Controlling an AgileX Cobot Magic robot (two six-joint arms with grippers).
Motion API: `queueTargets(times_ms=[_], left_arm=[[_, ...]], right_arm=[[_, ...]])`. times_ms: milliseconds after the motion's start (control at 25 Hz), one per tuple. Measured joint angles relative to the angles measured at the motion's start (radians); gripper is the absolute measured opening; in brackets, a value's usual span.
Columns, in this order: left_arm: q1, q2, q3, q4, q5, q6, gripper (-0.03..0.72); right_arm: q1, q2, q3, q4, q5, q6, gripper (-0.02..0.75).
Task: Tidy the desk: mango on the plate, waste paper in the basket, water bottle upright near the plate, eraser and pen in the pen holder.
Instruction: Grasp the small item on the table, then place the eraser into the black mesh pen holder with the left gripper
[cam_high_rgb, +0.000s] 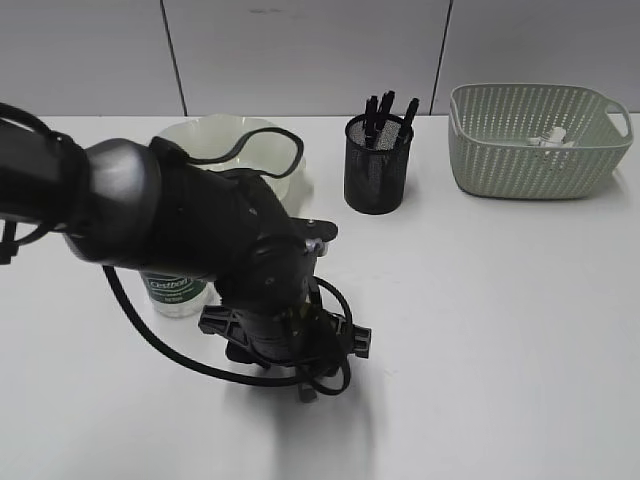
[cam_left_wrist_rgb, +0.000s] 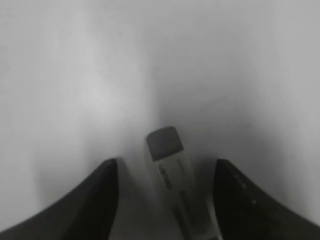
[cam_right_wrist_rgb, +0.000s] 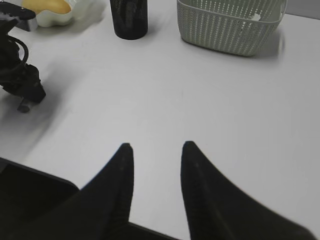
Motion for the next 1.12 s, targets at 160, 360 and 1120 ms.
queueTargets(times_ms=[160,360,1120], left_arm=[[0.000,0.007,-0.004,0.016,-0.007,-0.003,0.332],[0.002,0.010,-0.004,0.025,-0.086,-0.005,0.142],[0.271,0.061,-0.405,0.535,-0.834,0.096,0.142]], right_arm=[[0.000,0.000,0.000,0.000,0.000,0.000,0.267],[0.000,0.000,0.000,0.000,0.000,-0.001,0.267],[0.000,0.000,0.000,0.000,0.000,-0.002,0.267]])
